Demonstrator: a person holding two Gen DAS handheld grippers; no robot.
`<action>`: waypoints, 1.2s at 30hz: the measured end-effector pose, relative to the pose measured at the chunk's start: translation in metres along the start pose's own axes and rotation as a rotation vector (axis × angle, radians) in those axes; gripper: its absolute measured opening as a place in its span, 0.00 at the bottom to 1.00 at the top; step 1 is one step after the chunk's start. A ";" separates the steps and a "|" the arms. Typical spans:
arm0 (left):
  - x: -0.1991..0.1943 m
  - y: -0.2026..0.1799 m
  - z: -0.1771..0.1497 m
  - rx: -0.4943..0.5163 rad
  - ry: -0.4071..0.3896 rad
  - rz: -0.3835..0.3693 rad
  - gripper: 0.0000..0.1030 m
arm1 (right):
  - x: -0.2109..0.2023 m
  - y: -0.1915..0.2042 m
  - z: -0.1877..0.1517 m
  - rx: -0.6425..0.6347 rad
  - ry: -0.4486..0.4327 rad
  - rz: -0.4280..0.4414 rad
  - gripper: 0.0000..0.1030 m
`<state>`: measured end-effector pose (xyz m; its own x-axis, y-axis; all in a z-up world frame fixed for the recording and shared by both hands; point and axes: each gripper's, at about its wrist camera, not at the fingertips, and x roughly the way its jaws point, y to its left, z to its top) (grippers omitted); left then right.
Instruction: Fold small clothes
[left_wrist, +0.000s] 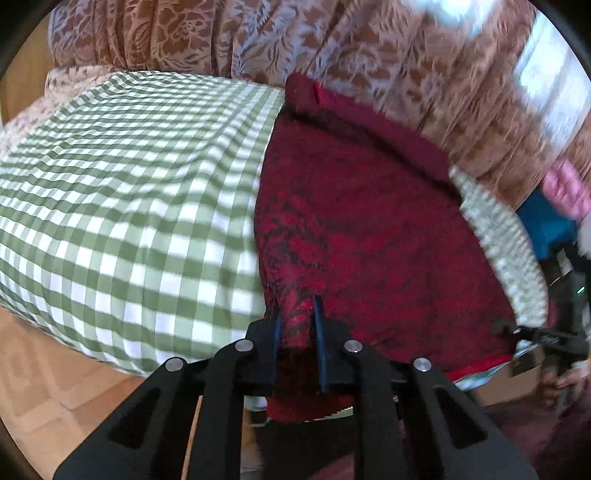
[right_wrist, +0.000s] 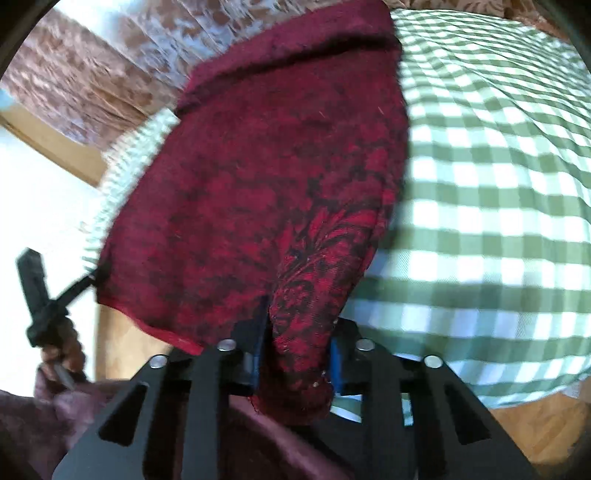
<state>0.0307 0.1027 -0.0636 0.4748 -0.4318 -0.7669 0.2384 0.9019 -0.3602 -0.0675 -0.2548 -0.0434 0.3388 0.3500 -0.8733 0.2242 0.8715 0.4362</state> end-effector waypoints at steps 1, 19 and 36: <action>-0.007 0.002 0.007 -0.022 -0.018 -0.037 0.13 | -0.007 0.002 0.005 -0.002 -0.023 0.036 0.22; 0.056 -0.004 0.166 -0.083 -0.156 -0.105 0.10 | 0.004 -0.025 0.148 0.170 -0.234 0.149 0.22; 0.096 0.054 0.206 -0.219 -0.139 -0.130 0.79 | 0.052 -0.072 0.189 0.410 -0.140 0.152 0.22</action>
<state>0.2636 0.1075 -0.0479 0.5677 -0.5279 -0.6317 0.1232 0.8132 -0.5688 0.1066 -0.3643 -0.0788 0.5096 0.3889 -0.7675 0.4961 0.5960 0.6314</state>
